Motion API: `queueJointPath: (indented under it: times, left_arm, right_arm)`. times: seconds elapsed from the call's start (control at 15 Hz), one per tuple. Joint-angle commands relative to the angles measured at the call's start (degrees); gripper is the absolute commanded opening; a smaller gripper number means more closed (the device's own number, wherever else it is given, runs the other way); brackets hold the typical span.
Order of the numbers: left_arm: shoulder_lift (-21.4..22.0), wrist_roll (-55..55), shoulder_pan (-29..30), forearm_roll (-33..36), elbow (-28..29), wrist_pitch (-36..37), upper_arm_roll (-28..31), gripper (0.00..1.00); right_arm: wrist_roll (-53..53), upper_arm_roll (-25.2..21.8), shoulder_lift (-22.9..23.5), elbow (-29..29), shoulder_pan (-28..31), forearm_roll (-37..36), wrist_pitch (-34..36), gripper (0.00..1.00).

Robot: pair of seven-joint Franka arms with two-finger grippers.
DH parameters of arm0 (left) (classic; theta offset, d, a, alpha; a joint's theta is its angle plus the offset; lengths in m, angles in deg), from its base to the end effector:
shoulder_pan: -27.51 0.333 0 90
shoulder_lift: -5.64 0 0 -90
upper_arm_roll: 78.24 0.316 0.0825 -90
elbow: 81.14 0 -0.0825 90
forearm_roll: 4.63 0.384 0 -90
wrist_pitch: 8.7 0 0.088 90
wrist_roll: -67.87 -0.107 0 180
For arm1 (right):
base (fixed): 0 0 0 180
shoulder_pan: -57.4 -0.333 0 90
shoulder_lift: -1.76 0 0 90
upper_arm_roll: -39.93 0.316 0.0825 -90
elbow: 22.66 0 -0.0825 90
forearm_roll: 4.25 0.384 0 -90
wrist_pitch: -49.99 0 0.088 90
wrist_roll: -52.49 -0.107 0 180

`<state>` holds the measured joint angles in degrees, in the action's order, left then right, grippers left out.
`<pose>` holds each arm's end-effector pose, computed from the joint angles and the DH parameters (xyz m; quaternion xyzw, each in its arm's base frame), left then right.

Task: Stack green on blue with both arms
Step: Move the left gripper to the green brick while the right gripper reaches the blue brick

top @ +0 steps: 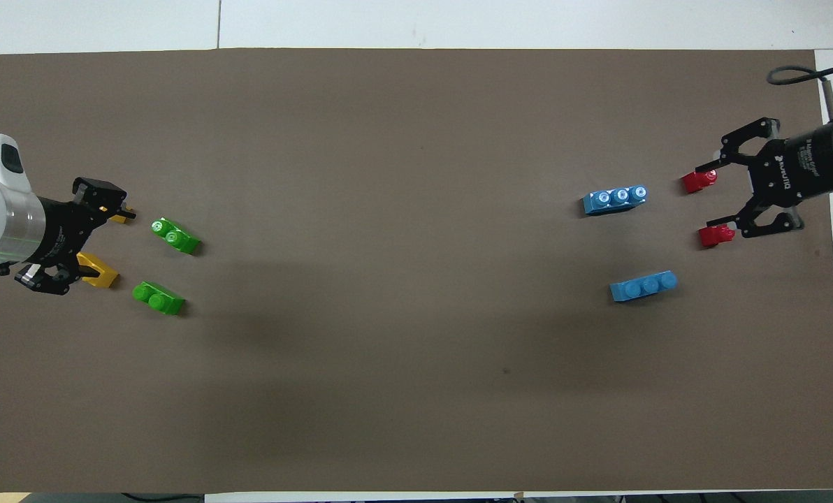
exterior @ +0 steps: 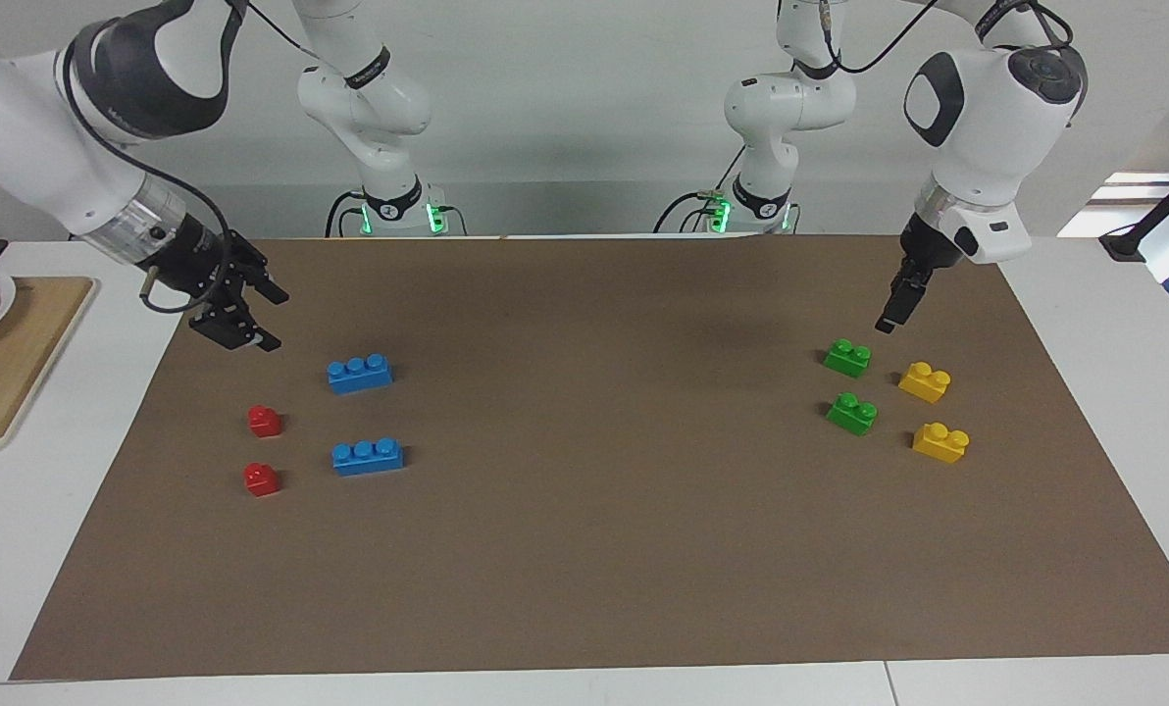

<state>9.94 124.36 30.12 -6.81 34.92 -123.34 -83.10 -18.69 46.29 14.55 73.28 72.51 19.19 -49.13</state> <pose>0.5386 -0.0243 0.4860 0.8862 0.4624 0.0148 0.0247 0.6095 -0.0619 0.4664 -0.7144 0.6627 0.1783 0.1366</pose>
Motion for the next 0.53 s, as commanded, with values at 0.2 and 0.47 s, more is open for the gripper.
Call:
queueJointPath:
  times: [0.2, 0.47]
  left_arm:
    - [-7.01, 0.2, 0.2, -0.63, -0.04, -7.61, 0.03, 1.0]
    - [-11.4, 0.2, 0.64, -0.02, -1.35, -9.9, 0.2, 1.0]
  right_arm:
    - [-0.98, 0.41, 5.83, 0.31, -1.57, 2.04, -5.29, 0.83]
    - [0.43, 0.59, 9.96, -1.53, -1.31, 2.21, -6.97, 0.84]
